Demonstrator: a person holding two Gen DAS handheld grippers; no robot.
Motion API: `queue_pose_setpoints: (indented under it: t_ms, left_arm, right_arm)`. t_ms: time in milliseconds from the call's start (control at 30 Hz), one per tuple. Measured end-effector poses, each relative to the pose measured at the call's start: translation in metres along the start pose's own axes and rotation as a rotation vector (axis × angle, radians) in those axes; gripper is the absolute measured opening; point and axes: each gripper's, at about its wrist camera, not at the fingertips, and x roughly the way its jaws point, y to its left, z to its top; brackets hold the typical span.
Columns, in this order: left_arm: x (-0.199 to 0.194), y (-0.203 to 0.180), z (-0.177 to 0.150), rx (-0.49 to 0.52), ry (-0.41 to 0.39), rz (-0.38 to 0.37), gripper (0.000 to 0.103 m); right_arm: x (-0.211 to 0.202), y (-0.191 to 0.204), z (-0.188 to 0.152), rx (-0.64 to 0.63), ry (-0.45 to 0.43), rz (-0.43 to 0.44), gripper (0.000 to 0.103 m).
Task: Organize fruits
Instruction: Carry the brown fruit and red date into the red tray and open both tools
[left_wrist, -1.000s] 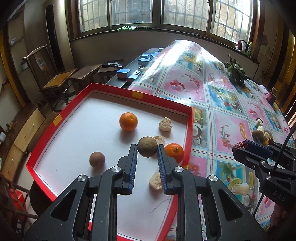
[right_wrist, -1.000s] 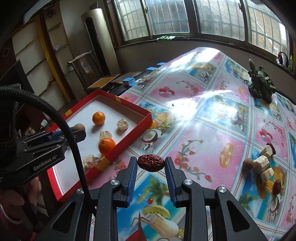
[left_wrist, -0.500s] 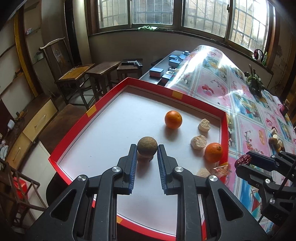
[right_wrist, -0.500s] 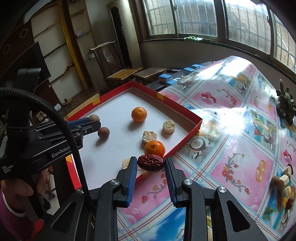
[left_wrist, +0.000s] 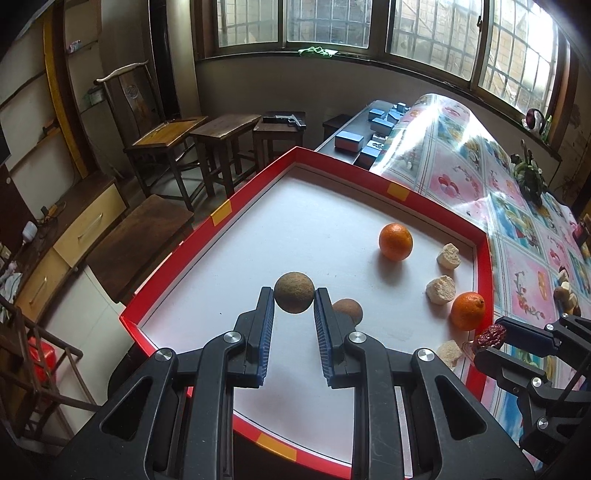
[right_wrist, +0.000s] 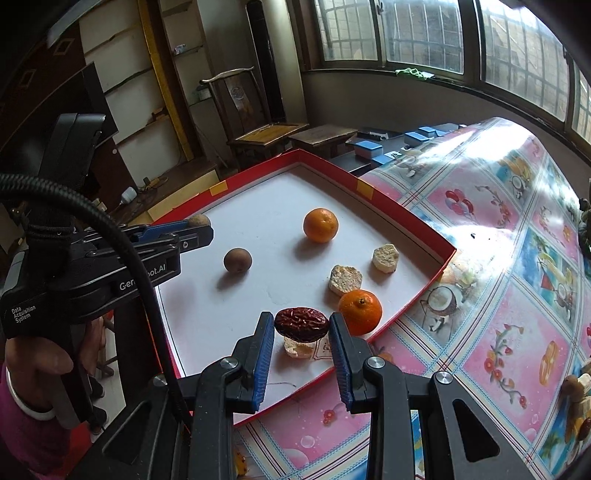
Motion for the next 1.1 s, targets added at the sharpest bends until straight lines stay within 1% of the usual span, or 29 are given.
queue_pose_setpoints:
  t_ms: [267, 367, 467, 833, 967, 1000, 1033, 1067, 1100]
  left_arm:
    - [0.014, 0.016, 0.004, -0.048, 0.033, -0.013, 0.021]
    - [0.021, 0.016, 0.008, -0.053, 0.040, -0.013, 0.021]
    - [0.030, 0.013, 0.012, -0.057, 0.057, -0.030, 0.021]
    - [0.053, -0.003, 0.019, -0.040, 0.092, -0.049, 0.021]
    - [0.056, -0.007, 0.020, -0.037, 0.095, -0.044, 0.021]
    - [0.056, -0.008, 0.021, -0.039, 0.095, -0.039, 0.023]
    - [0.056, -0.009, 0.021, -0.039, 0.097, -0.044, 0.027]
    - [0.056, -0.009, 0.021, -0.038, 0.099, -0.054, 0.038]
    - [0.055, -0.009, 0.021, -0.040, 0.099, -0.056, 0.047]
  right_arm:
    - [0.016, 0.004, 0.010, -0.015, 0.022, 0.018, 0.029]
    - [0.024, 0.009, 0.013, -0.036, 0.035, 0.033, 0.029]
    - [0.034, 0.014, 0.016, -0.053, 0.051, 0.045, 0.029]
    - [0.069, 0.023, 0.020, -0.084, 0.099, 0.065, 0.029]
    - [0.072, 0.018, 0.015, -0.054, 0.097, 0.083, 0.029]
    - [0.070, 0.016, 0.014, -0.048, 0.096, 0.087, 0.032]
    - [0.069, 0.016, 0.013, -0.045, 0.099, 0.086, 0.034]
    - [0.068, 0.015, 0.013, -0.043, 0.099, 0.087, 0.035]
    - [0.066, 0.014, 0.012, -0.042, 0.098, 0.089, 0.035]
